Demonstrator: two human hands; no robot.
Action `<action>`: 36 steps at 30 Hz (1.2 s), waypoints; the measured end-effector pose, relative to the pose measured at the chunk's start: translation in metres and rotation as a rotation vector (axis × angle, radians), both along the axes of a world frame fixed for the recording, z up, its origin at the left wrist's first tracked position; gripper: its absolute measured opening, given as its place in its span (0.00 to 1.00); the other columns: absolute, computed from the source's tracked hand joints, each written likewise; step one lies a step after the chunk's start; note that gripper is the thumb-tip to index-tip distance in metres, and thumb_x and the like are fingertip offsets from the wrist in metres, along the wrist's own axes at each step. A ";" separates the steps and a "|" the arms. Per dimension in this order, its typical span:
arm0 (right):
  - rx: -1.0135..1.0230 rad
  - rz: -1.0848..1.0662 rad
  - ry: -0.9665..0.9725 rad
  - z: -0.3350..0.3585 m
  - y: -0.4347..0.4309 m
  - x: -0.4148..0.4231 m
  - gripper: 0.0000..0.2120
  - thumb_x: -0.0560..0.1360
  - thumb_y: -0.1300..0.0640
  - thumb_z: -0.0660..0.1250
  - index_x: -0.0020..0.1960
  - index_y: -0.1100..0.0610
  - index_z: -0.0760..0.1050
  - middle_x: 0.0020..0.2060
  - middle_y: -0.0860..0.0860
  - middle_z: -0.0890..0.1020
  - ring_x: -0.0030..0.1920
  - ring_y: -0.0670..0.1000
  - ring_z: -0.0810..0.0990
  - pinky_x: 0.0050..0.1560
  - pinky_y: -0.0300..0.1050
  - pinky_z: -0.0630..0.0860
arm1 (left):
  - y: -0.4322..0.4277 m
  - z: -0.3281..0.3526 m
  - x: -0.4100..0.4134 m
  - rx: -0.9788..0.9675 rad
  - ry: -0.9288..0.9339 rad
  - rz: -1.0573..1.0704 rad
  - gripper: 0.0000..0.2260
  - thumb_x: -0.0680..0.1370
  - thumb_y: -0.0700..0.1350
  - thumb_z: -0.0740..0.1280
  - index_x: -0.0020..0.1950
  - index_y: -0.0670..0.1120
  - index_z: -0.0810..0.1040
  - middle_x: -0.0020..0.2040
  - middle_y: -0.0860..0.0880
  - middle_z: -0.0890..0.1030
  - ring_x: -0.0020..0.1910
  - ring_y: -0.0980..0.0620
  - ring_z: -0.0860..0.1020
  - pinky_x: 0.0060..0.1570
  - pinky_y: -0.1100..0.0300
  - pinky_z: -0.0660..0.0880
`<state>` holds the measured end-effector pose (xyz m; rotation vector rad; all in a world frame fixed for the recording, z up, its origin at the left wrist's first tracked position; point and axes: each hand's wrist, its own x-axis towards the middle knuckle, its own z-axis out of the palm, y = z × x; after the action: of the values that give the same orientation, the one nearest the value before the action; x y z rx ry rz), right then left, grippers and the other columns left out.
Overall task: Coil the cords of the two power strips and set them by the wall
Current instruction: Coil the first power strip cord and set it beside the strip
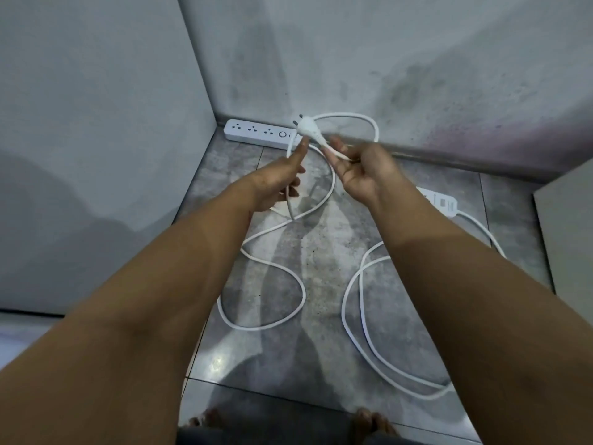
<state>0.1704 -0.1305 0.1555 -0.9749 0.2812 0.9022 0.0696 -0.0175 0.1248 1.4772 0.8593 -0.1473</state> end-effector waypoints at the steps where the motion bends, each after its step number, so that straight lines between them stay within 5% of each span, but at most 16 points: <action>1: -0.022 0.079 0.005 -0.001 -0.001 -0.004 0.17 0.77 0.75 0.51 0.63 0.72 0.69 0.47 0.63 0.80 0.50 0.59 0.82 0.41 0.48 0.84 | 0.000 0.001 0.004 -0.041 -0.063 0.077 0.30 0.75 0.69 0.56 0.56 0.44 0.73 0.42 0.48 0.71 0.36 0.52 0.70 0.42 0.57 0.72; 4: -0.292 0.358 -0.116 -0.004 0.000 -0.017 0.08 0.79 0.68 0.58 0.43 0.64 0.73 0.37 0.55 0.76 0.35 0.49 0.76 0.36 0.39 0.78 | 0.004 0.004 0.013 -0.076 -0.214 0.224 0.11 0.80 0.53 0.63 0.52 0.45 0.72 0.41 0.48 0.71 0.35 0.53 0.70 0.38 0.59 0.72; 6: -0.497 0.522 -0.244 -0.008 -0.001 -0.021 0.09 0.79 0.63 0.62 0.40 0.58 0.71 0.33 0.51 0.73 0.31 0.47 0.71 0.33 0.38 0.72 | 0.006 0.009 0.014 -0.105 -0.268 0.251 0.05 0.82 0.44 0.60 0.48 0.46 0.72 0.41 0.48 0.77 0.38 0.52 0.74 0.39 0.60 0.73; 9: -0.698 0.730 -0.388 -0.007 -0.005 -0.018 0.03 0.78 0.56 0.66 0.49 0.55 0.73 0.38 0.50 0.75 0.33 0.47 0.72 0.35 0.40 0.71 | 0.009 0.014 0.009 -0.175 -0.317 0.240 0.07 0.83 0.44 0.58 0.47 0.47 0.72 0.37 0.49 0.79 0.38 0.50 0.79 0.46 0.55 0.75; 12: -0.930 0.802 -0.652 -0.008 -0.005 -0.006 0.29 0.73 0.48 0.71 0.68 0.58 0.67 0.58 0.55 0.76 0.50 0.53 0.79 0.49 0.47 0.76 | 0.014 0.015 0.002 -0.158 -0.319 0.179 0.06 0.84 0.45 0.57 0.49 0.46 0.70 0.32 0.49 0.68 0.27 0.53 0.68 0.35 0.57 0.76; 14: -1.045 0.648 -0.991 -0.007 -0.006 0.004 0.43 0.70 0.47 0.72 0.77 0.54 0.53 0.72 0.58 0.64 0.69 0.59 0.69 0.65 0.55 0.71 | 0.019 0.013 -0.005 -0.027 -0.244 0.021 0.06 0.83 0.46 0.59 0.50 0.46 0.72 0.31 0.51 0.63 0.24 0.57 0.61 0.27 0.63 0.68; 17: -0.894 0.686 -1.489 -0.001 -0.008 0.007 0.46 0.65 0.45 0.70 0.78 0.49 0.53 0.74 0.55 0.64 0.73 0.57 0.64 0.70 0.55 0.65 | 0.019 0.015 -0.012 -0.011 -0.127 -0.266 0.06 0.82 0.47 0.62 0.48 0.48 0.76 0.30 0.53 0.62 0.25 0.58 0.58 0.27 0.64 0.59; 20: -0.924 0.996 -1.657 -0.005 -0.005 0.003 0.36 0.63 0.44 0.66 0.70 0.49 0.68 0.66 0.51 0.76 0.66 0.56 0.73 0.61 0.49 0.71 | 0.007 0.022 -0.010 -0.053 -0.050 -0.442 0.12 0.82 0.49 0.61 0.39 0.49 0.72 0.28 0.53 0.61 0.26 0.57 0.56 0.29 0.63 0.54; 23: -1.008 1.048 -1.617 -0.012 -0.008 0.000 0.20 0.71 0.51 0.67 0.62 0.53 0.72 0.58 0.53 0.80 0.59 0.57 0.77 0.50 0.46 0.71 | 0.000 0.025 -0.003 -0.034 -0.061 -0.406 0.13 0.82 0.53 0.59 0.40 0.49 0.71 0.28 0.51 0.67 0.24 0.57 0.61 0.28 0.63 0.58; 28: -0.878 0.886 -1.258 -0.014 -0.016 -0.001 0.12 0.77 0.51 0.62 0.58 0.55 0.73 0.46 0.55 0.83 0.44 0.58 0.84 0.47 0.54 0.82 | 0.016 0.022 -0.008 -0.080 -0.093 -0.264 0.16 0.79 0.58 0.63 0.47 0.45 0.76 0.31 0.48 0.73 0.30 0.51 0.72 0.37 0.57 0.72; 31: -0.761 0.655 -0.951 -0.012 -0.018 0.002 0.10 0.79 0.57 0.59 0.57 0.60 0.73 0.38 0.54 0.79 0.35 0.57 0.83 0.42 0.56 0.84 | 0.023 0.010 -0.015 0.015 -0.052 -0.245 0.12 0.78 0.52 0.68 0.48 0.42 0.78 0.34 0.48 0.75 0.35 0.51 0.76 0.46 0.55 0.75; 36: -0.628 0.451 -0.611 -0.015 -0.016 0.003 0.07 0.79 0.59 0.60 0.56 0.60 0.71 0.40 0.55 0.76 0.33 0.56 0.81 0.43 0.56 0.83 | 0.019 0.006 -0.014 -0.013 -0.047 -0.094 0.07 0.81 0.43 0.64 0.44 0.43 0.76 0.39 0.46 0.81 0.43 0.48 0.80 0.55 0.53 0.77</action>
<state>0.1734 -0.1463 0.1409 -1.8936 -0.2071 0.8831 0.0556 0.0018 0.1311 1.5040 0.7500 -0.1869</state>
